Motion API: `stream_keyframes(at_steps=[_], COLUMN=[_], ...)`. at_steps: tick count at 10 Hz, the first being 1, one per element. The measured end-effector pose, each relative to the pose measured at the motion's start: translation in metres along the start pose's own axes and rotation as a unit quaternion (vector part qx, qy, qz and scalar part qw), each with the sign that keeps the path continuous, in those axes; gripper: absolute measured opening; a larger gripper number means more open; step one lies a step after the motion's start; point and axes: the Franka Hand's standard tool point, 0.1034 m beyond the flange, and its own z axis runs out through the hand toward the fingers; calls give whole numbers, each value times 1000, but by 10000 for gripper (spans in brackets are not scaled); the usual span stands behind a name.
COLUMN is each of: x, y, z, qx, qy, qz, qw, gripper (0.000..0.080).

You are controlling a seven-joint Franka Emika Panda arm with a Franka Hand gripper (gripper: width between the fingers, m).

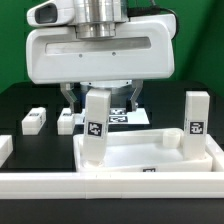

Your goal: Assemble desk

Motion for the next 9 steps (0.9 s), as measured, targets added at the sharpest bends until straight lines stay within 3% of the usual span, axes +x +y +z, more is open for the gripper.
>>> stream_keyframes(at_steps=[2,4,5,9], x=[0,-1,0,-1], y=[-4,-4,-1,0], z=[0,0,0,2], qx=[-2,-3,-4,-5], qy=[0,0,1,0], qz=[4,24,62,205], qw=[1000,1000,998,979], gripper=[649,397,311,295])
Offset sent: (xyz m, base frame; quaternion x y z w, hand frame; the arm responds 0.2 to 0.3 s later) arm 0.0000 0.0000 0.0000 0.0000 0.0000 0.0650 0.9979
